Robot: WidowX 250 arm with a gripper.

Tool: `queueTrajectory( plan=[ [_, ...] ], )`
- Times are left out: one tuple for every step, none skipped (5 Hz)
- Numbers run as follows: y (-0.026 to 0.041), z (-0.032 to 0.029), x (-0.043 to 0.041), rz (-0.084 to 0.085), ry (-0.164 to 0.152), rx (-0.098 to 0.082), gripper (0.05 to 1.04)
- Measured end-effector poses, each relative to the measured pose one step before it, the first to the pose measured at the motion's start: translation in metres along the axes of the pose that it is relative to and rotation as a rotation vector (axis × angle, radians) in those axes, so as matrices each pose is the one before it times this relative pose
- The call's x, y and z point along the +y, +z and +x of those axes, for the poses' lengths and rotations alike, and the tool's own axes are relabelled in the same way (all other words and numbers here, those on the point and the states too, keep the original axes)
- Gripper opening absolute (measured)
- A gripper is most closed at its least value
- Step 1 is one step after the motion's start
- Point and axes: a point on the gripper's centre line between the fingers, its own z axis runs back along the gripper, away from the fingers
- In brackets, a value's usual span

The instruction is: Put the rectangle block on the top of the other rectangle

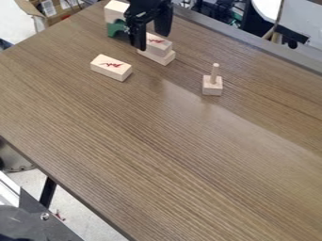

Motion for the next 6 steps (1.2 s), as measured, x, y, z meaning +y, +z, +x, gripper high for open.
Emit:
queueTrajectory(
  plan=[
    [-0.00386,0.00105,-0.00298,-0.0029,0.0015,-0.0010,0.999],
    [-0.00620,0.00094,-0.00333,0.0024,0.0053,0.0023,0.999],
    [0.00033,0.00192,-0.00612,-0.0120,0.0038,-0.0028,0.999],
    [-0.00771,-0.00036,-0.00089,0.0159,0.0015,0.0057,0.999],
    [-0.00181,0.00173,-0.00311,-0.0014,-0.0015,-0.0007,0.949],
    [-0.00310,0.00041,-0.00184,-0.0092,0.0299,-0.0016,0.662]
  ],
)
